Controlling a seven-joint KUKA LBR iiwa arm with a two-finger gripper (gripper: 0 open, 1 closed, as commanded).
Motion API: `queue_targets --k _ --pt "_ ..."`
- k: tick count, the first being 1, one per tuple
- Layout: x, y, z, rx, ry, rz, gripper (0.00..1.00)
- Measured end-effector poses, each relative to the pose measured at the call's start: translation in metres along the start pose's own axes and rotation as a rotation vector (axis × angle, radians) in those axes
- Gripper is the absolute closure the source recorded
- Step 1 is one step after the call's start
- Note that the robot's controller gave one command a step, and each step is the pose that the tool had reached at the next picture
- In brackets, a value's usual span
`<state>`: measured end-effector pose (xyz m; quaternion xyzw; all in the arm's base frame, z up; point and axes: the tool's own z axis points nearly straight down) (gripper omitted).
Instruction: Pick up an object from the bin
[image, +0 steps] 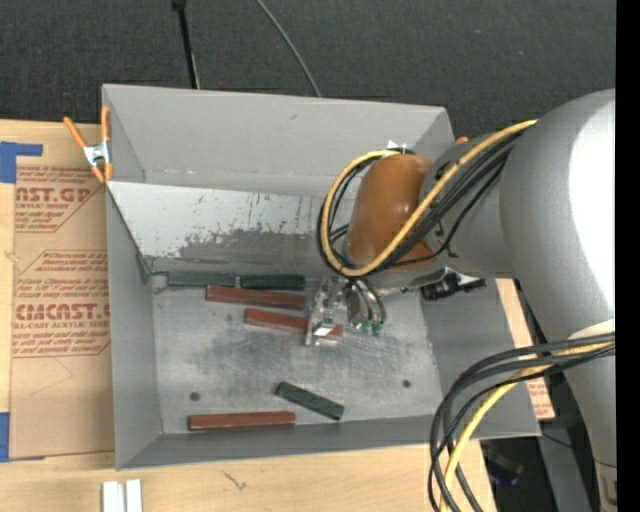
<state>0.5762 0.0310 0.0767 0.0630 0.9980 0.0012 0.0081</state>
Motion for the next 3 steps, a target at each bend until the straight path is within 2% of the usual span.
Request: queue_targets --k 1,2,3 --pt "0.001 0.0 -0.002 0.001 0.003 0.0 1.0" --pt "0.005 -0.001 -0.019 0.003 0.019 0.0 1.0" --pt "0.005 -0.001 -0.04 0.003 0.019 0.0 1.0"
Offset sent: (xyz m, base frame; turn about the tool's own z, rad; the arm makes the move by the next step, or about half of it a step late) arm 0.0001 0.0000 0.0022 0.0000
